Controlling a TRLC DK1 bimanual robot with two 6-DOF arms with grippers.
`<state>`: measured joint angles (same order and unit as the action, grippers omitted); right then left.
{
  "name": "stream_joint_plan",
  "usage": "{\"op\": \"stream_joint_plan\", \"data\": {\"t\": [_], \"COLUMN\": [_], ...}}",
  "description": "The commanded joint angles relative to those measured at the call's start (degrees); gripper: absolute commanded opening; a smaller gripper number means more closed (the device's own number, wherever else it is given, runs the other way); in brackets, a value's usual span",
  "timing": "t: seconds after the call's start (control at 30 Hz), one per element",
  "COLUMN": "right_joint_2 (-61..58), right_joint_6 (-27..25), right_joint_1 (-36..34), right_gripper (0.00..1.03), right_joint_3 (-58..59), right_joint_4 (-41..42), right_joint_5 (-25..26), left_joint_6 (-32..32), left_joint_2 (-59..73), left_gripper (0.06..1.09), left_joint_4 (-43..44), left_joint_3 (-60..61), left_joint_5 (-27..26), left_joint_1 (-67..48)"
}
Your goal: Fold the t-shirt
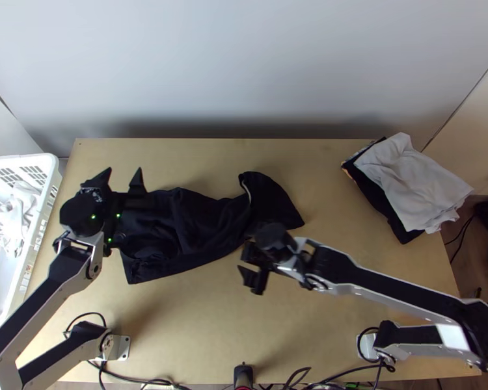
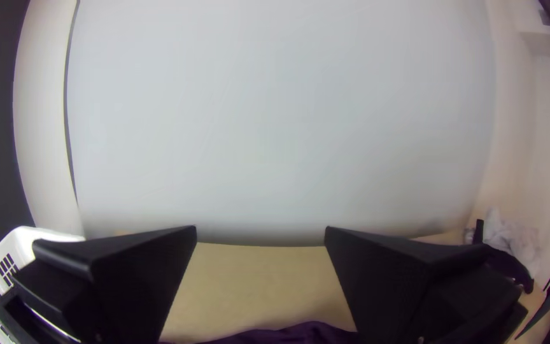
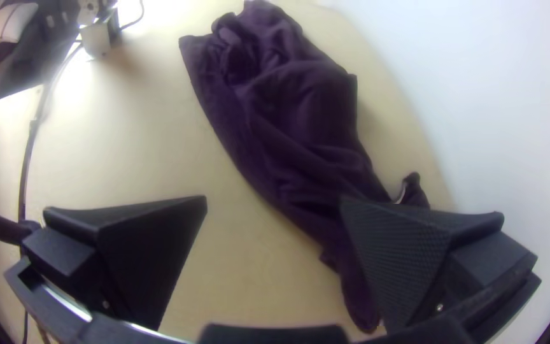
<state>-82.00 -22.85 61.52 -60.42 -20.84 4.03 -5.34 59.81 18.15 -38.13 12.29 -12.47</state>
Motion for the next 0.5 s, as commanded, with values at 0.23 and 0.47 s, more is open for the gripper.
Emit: {"op": "stream_joint_plan", "data": {"t": [0.23,0.47], "right_joint_2": [-19.69,-27.78], "right_joint_6": [-3.25,-2.9], "right_joint_1": [4.49,5.46], "right_gripper": [0.96,0.96], "right_joint_3": [-14.46,-22.37], "right_joint_4": [8.8,11.44], "right_joint_5": [-0.87,-2.01], "left_joint_6": [-0.02,-0.02], "left_joint_2": [-0.49,0.66], "left_gripper": [1.04,1.04], "left_joint_4": [1.18,2.59], "left_joint_3": [2.45,2.09], "left_joint_5": [-0.17,-0.17], "left_joint_1": [6.58,7.55]}}
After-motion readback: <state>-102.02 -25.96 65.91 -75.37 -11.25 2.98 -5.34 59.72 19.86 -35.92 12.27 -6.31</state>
